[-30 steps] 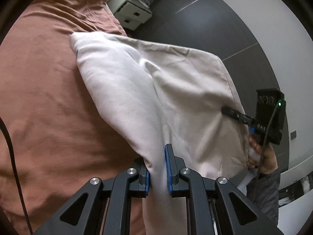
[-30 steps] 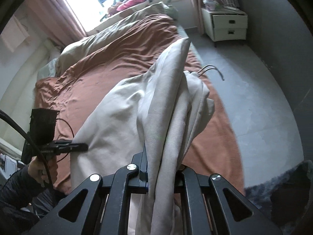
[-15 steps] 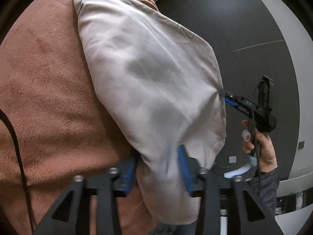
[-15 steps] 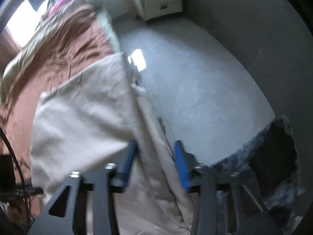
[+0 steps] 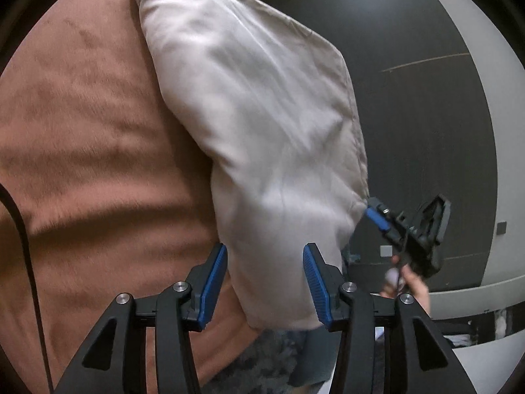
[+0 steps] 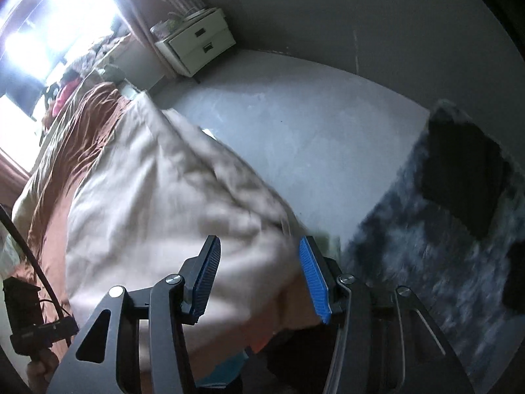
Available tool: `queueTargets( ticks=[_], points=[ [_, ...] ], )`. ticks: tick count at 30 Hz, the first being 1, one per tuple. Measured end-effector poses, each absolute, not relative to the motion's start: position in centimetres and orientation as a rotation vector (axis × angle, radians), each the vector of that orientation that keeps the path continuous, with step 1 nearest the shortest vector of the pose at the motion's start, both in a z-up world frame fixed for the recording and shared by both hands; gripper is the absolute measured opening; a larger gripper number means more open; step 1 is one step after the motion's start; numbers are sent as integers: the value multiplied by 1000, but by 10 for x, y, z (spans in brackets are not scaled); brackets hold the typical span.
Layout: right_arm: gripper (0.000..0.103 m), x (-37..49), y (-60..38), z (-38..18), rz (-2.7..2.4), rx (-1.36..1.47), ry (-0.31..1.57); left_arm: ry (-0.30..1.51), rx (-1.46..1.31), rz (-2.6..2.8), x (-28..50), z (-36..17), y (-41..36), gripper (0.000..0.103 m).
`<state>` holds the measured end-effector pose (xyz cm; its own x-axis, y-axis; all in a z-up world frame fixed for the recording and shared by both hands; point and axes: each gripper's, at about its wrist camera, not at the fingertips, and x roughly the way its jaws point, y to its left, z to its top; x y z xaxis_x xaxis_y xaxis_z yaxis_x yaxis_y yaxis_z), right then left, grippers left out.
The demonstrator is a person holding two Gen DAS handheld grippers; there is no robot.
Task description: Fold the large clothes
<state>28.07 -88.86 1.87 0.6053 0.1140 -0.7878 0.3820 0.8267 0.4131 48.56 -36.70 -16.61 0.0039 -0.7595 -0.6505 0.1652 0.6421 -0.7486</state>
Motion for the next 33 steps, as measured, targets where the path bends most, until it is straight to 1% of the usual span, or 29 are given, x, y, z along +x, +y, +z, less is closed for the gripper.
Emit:
queueTargets(
  ticks=[2, 3, 4, 5, 6, 7, 11, 14, 19, 20, 22, 23, 24, 25, 27, 29, 30, 31, 32, 33],
  points=[
    [48, 274, -893, 9, -164, 656, 912, 1405, -549, -798, 480, -167, -375, 49],
    [45, 284, -894, 6, -167, 668, 911, 1415, -548, -804, 477, -168, -378, 49],
    [40, 285, -896, 2, -156, 686, 901, 1422, -539, -802, 473, -169, -381, 49],
    [28, 287, -899, -1, -136, 710, 892, 1431, -539, -807, 470, -171, -385, 49],
    [23, 290, -903, -3, -128, 726, 884, 1446, -548, -818, 468, -175, -391, 49],
    [22, 291, -907, -4, -139, 733, 872, 1466, -567, -827, 466, -179, -394, 48],
    [13, 301, -917, 4, -165, 713, 832, 1495, -594, -846, 462, -181, -405, 42],
    [12, 299, -920, 6, -183, 690, 839, 1507, -597, -848, 460, -182, -413, 42],
    [13, 286, -920, 19, -200, 660, 863, 1466, -509, -821, 449, -172, -411, 42],
    [15, 279, -922, 25, -210, 646, 868, 1455, -494, -810, 446, -168, -408, 42],
    [25, 272, -915, 33, -223, 608, 862, 1414, -460, -794, 443, -158, -397, 42],
    [48, 267, -907, 39, -222, 592, 854, 1386, -444, -786, 442, -151, -391, 42],
    [76, 261, -900, 46, -213, 585, 839, 1360, -433, -778, 441, -144, -385, 43],
    [84, 255, -896, 50, -207, 583, 827, 1339, -427, -771, 441, -137, -379, 45],
    [85, 239, -888, 61, -195, 577, 806, 1313, -428, -764, 440, -125, -365, 51],
    [85, 223, -880, 71, -192, 573, 799, 1280, -438, -744, 436, -112, -344, 64],
    [85, 216, -874, 76, -190, 567, 796, 1263, -443, -733, 435, -107, -336, 66],
    [85, 209, -869, 83, -187, 558, 789, 1242, -444, -722, 433, -99, -326, 71],
    [85, 207, -864, 88, -187, 547, 783, 1227, -440, -713, 430, -93, -318, 74],
    [85, 202, -857, 94, -190, 535, 777, 1214, -433, -698, 429, -87, -312, 75]
  ],
)
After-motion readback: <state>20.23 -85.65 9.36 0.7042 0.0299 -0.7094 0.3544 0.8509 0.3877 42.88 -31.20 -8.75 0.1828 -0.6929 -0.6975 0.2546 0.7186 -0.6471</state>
